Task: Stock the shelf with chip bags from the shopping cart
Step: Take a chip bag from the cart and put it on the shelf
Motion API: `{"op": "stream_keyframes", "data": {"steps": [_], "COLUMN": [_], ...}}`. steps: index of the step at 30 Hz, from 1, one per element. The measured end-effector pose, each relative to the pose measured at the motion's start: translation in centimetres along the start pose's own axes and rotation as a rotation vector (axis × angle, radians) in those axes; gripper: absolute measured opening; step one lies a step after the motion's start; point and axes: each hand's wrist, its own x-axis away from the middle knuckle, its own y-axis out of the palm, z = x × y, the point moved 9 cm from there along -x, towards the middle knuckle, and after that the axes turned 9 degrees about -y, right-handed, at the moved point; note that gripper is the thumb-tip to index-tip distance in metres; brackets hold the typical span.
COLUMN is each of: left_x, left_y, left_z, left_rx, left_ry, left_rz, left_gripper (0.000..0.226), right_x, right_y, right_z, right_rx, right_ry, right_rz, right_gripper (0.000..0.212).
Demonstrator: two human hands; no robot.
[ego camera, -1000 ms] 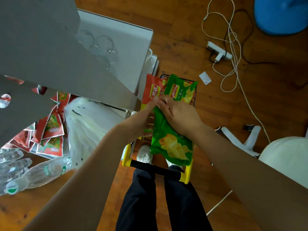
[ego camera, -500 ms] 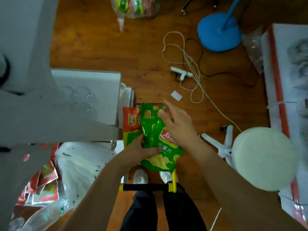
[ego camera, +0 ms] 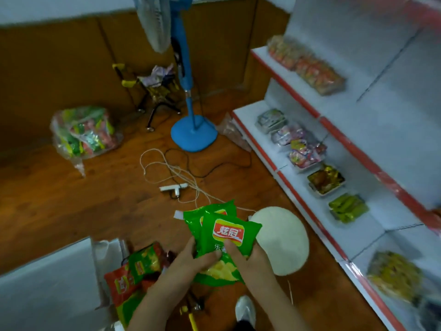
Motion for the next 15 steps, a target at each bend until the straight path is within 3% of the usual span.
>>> {"op": "stream_keyframes", "data": {"steps": [3, 8, 13, 15], "left_x": [-0.8, -2.5, -4.5, -5.1], "left_y": [6.3, 16.7, 24.5, 27.3], "left_z": [3.7, 8.8, 13.6, 15.7], "left_rx": [-0.077, -0.286, -0.433, -0.424], "left_ry": [-0.007, -0.05, -0.002, 0.032], "left_rz": [-0.094, -0.232, -0.288, -0.29], "left_gripper": [0.068, 0.084, 0.066, 0.066], "right_x": [-1.0, -2.6, -4.6, -5.3], "right_y": [-6.6, -17.0, -24.8, -27.1], "right_z": [-2.0, -5.3, -6.3, -6.4], "right_rx": [-0.017, -0.027, -0.056, -0.076], "right_ry": [-0.028, -0.093, -0.139, -0.144], "right_rz": [0.069, 0.114, 0.239, 0.317], "right_gripper": [0.06, 0.036, 0.065, 0.067]}}
